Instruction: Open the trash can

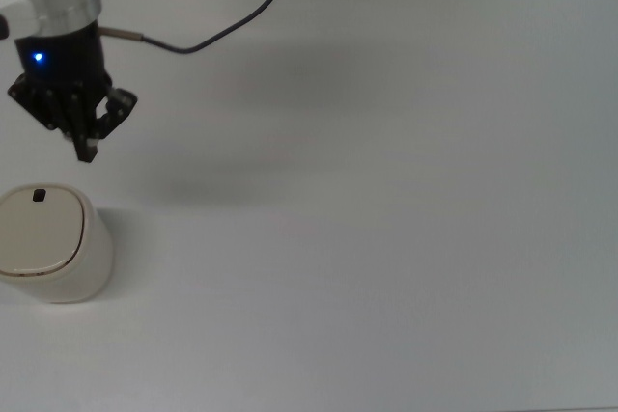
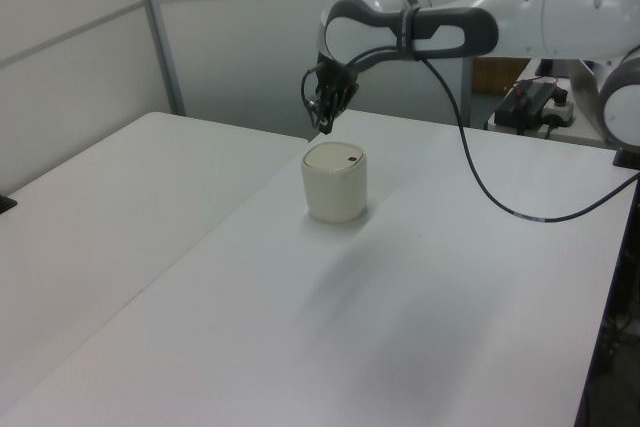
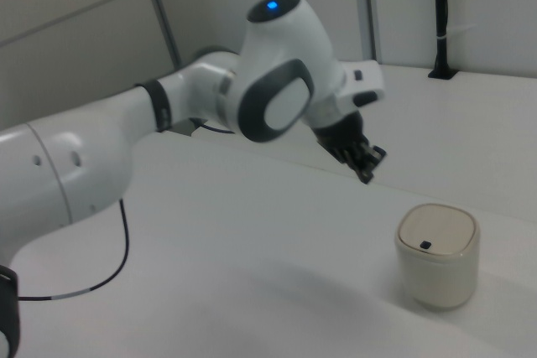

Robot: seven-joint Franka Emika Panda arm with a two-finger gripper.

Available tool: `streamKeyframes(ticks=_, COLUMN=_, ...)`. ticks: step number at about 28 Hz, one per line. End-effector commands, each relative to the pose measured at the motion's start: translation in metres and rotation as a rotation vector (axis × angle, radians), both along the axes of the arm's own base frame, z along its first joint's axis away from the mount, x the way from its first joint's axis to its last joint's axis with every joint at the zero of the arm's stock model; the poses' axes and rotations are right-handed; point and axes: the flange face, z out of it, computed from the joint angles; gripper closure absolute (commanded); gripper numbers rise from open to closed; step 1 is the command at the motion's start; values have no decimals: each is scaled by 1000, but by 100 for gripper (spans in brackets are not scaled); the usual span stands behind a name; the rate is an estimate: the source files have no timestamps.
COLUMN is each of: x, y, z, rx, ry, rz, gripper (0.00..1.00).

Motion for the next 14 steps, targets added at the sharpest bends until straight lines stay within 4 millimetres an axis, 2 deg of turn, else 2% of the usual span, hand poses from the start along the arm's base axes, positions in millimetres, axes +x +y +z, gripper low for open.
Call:
streamKeyframes(ticks=1, x=14, y=-31, z=-47, rx=-10, ry=-12, rz=-53, gripper=100)
streamKeyframes(ticks=7, x=17, y=-59, z=-83, rx=-16, ry=-21, rz=-88, gripper=100)
streamKeyframes(ticks=9, x=15, y=-70, z=-85, rx=-20, ry=-25, rz=-100, gripper=100)
streamKeyframes(ticks=14, x=17, y=-77, z=-114, rx=-29, ry=13, rz=-96, gripper=100)
